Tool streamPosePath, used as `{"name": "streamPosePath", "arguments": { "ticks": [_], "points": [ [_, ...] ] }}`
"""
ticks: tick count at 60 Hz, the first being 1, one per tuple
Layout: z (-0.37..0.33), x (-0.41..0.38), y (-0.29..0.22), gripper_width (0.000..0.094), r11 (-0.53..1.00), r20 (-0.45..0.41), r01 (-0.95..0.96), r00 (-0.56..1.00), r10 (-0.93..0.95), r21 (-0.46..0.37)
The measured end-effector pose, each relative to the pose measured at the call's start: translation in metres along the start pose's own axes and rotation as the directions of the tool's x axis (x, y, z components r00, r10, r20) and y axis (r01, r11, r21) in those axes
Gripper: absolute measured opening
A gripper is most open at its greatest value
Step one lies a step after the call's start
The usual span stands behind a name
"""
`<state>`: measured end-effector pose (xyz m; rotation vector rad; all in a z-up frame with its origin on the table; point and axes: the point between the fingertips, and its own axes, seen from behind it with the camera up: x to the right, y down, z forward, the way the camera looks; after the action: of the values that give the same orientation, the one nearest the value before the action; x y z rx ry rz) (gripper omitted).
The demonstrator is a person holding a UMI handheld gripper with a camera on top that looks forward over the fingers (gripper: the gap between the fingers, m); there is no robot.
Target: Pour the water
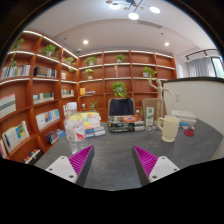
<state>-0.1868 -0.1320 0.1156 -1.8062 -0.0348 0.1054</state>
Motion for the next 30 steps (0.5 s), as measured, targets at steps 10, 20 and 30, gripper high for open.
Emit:
{"name": "streamPosePath", "arguments": {
  "ticks": [10,20,30],
  "points": [
    [0.022,-0.079,0.032,0.0807,0.998,0.103,0.038,0.994,-0.034,-0.046],
    [0.049,-0.115,0.014,0.0806,0.998,0.126,0.056,0.991,-0.054,-0.015],
    [0.086,-0.129,-0.008,0.0806,0.999,0.104,0.012,0.994,-0.015,0.030]
  ]
}}
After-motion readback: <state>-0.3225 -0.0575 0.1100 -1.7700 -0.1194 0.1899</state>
